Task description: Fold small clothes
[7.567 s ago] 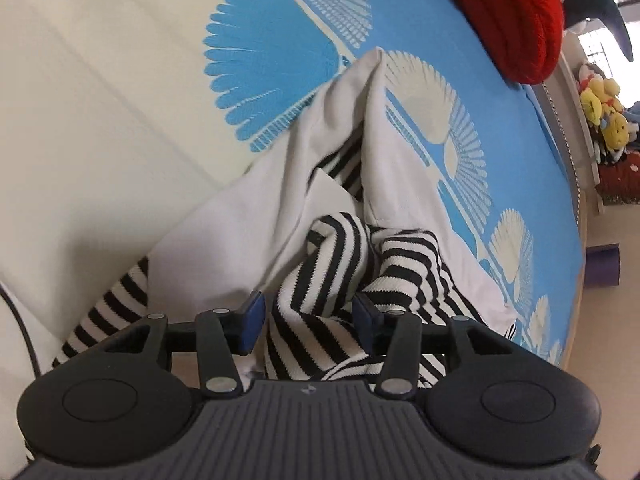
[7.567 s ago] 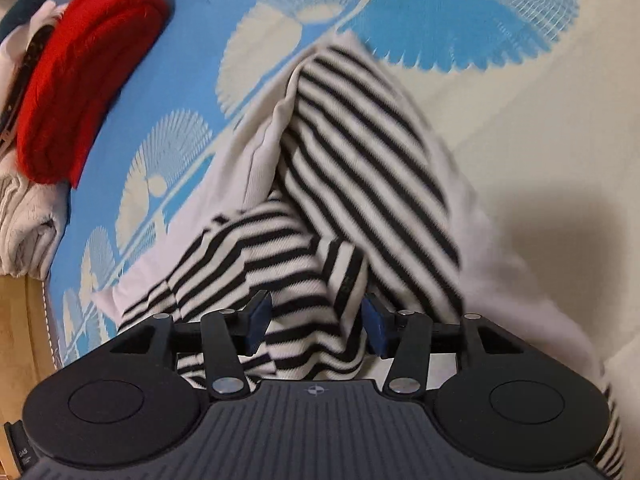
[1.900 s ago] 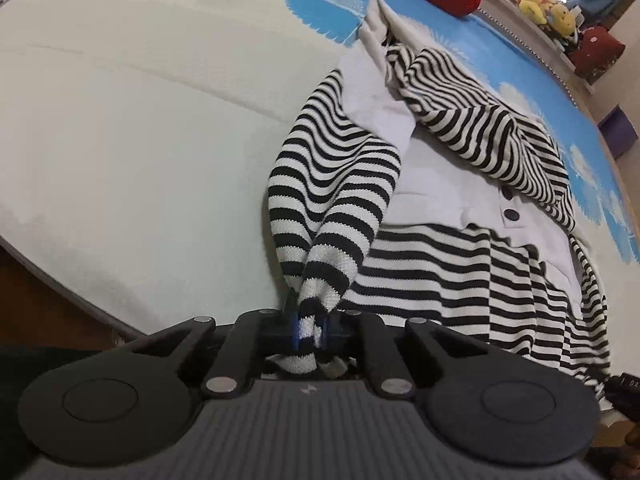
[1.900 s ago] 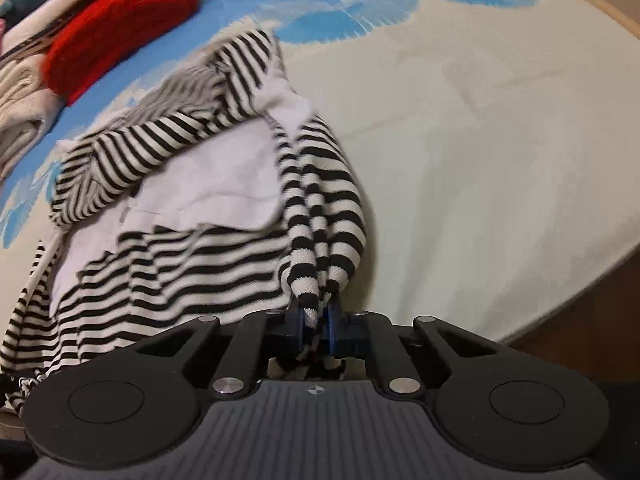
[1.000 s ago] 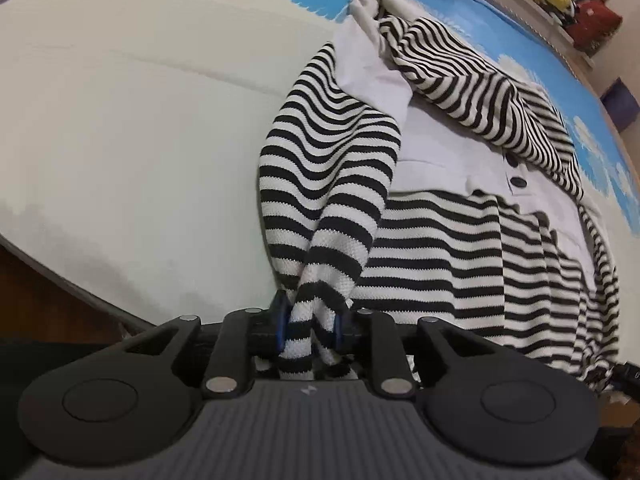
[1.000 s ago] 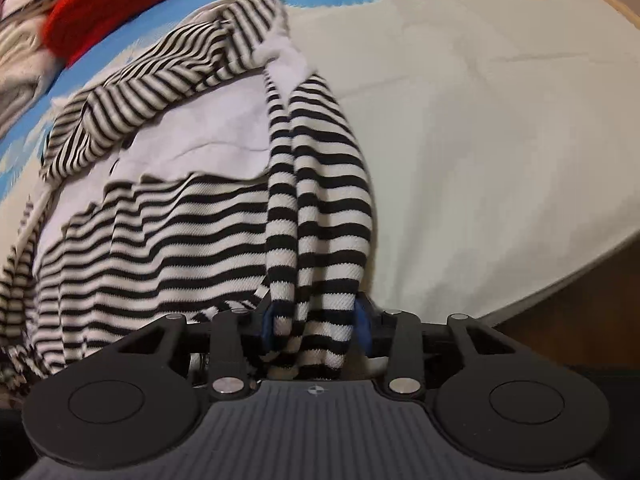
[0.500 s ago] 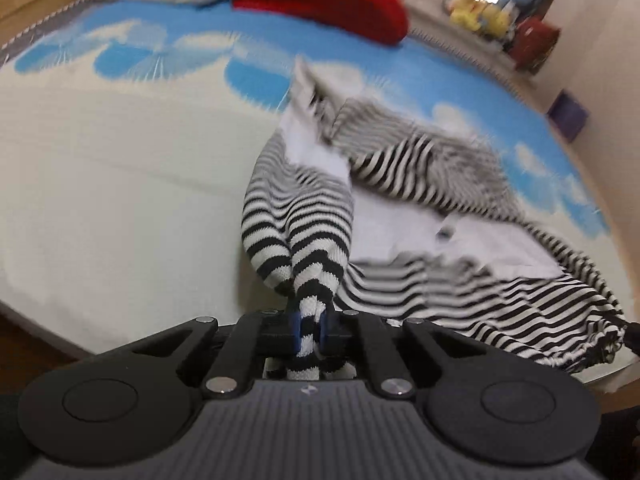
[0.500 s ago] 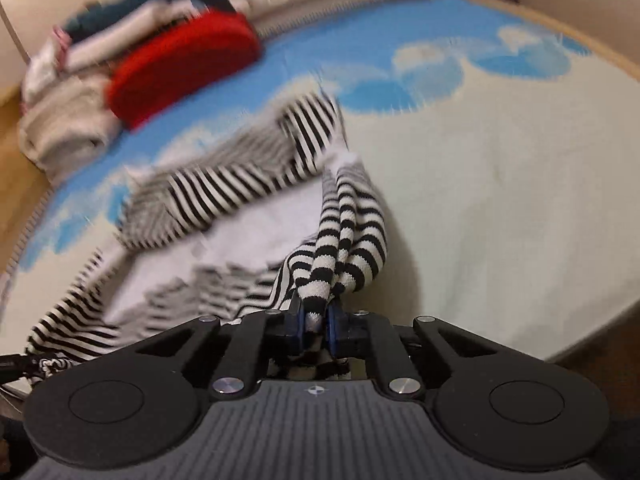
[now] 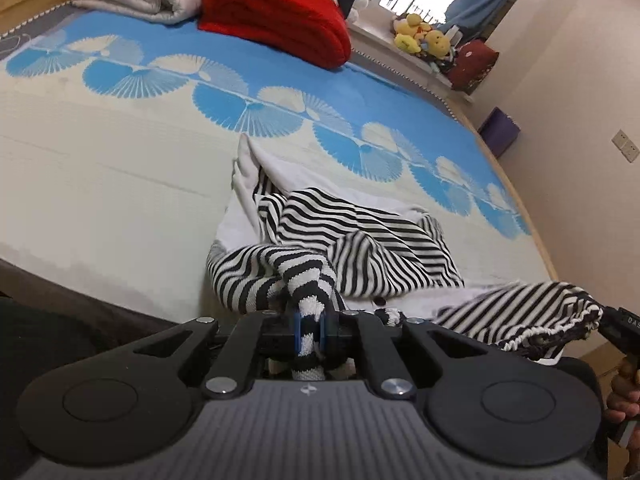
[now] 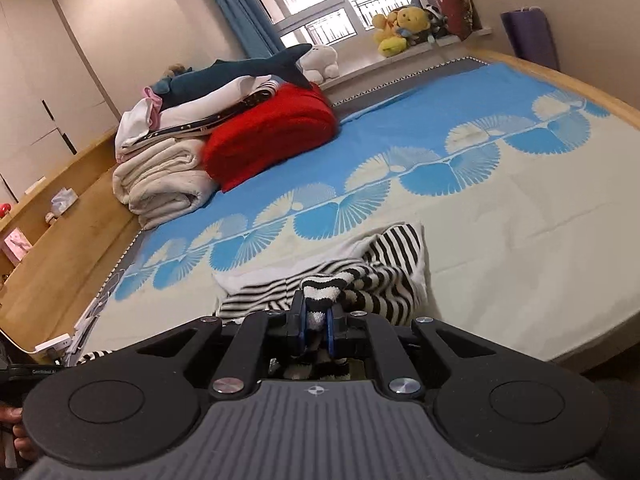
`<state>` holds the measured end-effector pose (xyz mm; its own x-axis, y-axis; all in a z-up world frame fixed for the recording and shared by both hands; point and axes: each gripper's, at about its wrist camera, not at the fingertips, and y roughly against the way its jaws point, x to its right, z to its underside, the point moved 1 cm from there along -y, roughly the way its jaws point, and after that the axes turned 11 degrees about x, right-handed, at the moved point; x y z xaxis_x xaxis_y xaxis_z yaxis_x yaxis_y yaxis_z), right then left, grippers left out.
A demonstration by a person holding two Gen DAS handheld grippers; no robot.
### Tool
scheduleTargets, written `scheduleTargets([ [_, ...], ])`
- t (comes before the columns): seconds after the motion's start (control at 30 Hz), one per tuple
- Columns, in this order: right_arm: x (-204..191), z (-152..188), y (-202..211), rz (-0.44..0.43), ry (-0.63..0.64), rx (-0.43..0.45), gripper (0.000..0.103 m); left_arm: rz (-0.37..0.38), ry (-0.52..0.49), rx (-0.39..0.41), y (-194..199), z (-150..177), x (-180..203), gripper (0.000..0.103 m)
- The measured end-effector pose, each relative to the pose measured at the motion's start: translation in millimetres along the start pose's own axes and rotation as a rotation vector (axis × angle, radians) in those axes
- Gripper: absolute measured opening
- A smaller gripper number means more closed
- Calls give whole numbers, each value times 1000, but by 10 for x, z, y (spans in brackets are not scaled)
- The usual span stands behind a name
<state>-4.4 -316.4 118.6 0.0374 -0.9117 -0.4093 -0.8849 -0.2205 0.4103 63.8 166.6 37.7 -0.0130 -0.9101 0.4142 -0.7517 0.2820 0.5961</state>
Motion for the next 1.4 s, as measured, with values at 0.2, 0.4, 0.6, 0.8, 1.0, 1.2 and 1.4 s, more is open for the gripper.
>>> scheduleTargets([
  [0.2,139,-52,-571,31,11,-30,9,-28,4,-21,-664,-332,-98,8],
  [0.4,430,-238,-1729,100,7,-157,9,-55,25,-102,-1774,-806,-331,8],
  [0.6,662,-145,-2568,214,4,-269,18,-69,161,-208,-2514,-920,-727,20],
  [0.8,789,-374,-2353,293,-23,-116,37,-61,275,-36,-2216,-1132,-960,44],
  [1.0,695,-209,-2252,253,186,-188,38,-56,116,-83,-2123,-1016,-898,55],
  [1.2,455,82,-2327,206,446,-269,41,-70,-145,-135,-2127,-697,-621,66],
  [1.4,377,386,-2603,205,638,-325,50,-102,-409,-177,-2476,-659,-329,68],
])
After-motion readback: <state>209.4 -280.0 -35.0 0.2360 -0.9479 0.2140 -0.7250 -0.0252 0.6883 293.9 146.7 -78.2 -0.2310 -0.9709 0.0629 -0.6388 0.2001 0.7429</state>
